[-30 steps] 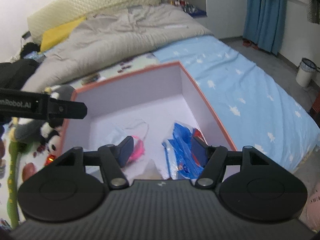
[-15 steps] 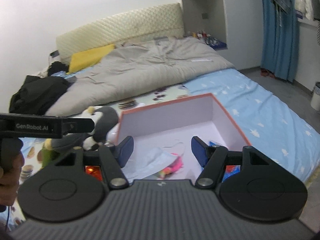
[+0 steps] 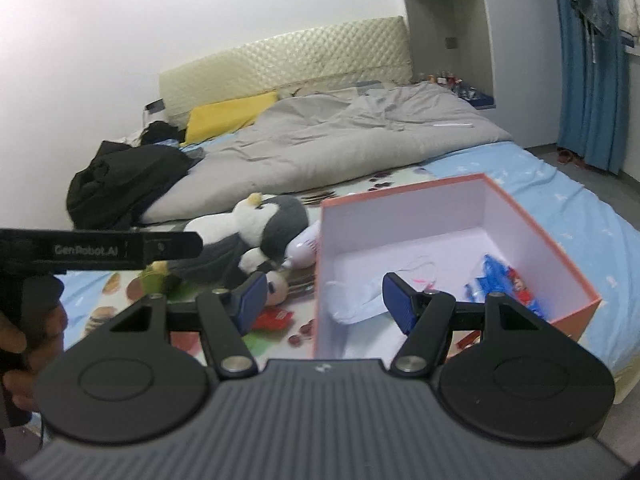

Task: Organize soft objects
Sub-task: 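Withdraw both grippers from the pink box back toward the pile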

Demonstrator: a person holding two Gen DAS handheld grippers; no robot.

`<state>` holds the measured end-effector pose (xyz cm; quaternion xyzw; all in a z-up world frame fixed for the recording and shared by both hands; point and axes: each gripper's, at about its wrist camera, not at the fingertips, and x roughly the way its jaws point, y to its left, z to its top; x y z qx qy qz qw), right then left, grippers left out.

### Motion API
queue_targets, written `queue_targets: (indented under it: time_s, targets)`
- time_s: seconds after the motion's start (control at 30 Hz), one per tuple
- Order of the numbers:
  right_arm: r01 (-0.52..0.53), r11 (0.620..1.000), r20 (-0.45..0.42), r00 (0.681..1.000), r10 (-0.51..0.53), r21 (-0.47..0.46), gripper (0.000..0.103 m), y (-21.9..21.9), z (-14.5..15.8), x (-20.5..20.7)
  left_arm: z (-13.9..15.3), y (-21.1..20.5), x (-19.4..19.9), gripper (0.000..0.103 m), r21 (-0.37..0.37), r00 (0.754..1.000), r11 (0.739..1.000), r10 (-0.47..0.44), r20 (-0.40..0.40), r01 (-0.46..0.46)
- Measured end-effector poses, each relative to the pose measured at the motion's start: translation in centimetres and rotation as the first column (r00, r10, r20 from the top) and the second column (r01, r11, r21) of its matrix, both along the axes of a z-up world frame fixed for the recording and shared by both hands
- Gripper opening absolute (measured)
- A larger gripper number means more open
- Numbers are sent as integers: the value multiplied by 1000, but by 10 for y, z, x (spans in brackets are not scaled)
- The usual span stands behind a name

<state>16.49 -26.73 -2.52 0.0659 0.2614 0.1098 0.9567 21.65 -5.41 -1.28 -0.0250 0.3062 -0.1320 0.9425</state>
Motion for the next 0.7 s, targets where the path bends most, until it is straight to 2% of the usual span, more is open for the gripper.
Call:
queue_targets:
  time_s: [0.3, 0.47, 0.7]
  targets:
    - [-14, 1000, -26, 1000, 15, 3, 66, 23, -20, -21, -32, 34, -29, 86, -46, 995, 995, 89, -36, -91]
    - [-32, 999, -54, 998, 32, -4, 66, 34, -36, -30, -58, 51, -39, 86, -34, 985, 986, 160, -65, -162]
    - [-126, 990, -91, 989, 120, -66, 66, 63, -60, -36, -94, 76, -53, 85, -69, 970, 974, 206, -133, -216]
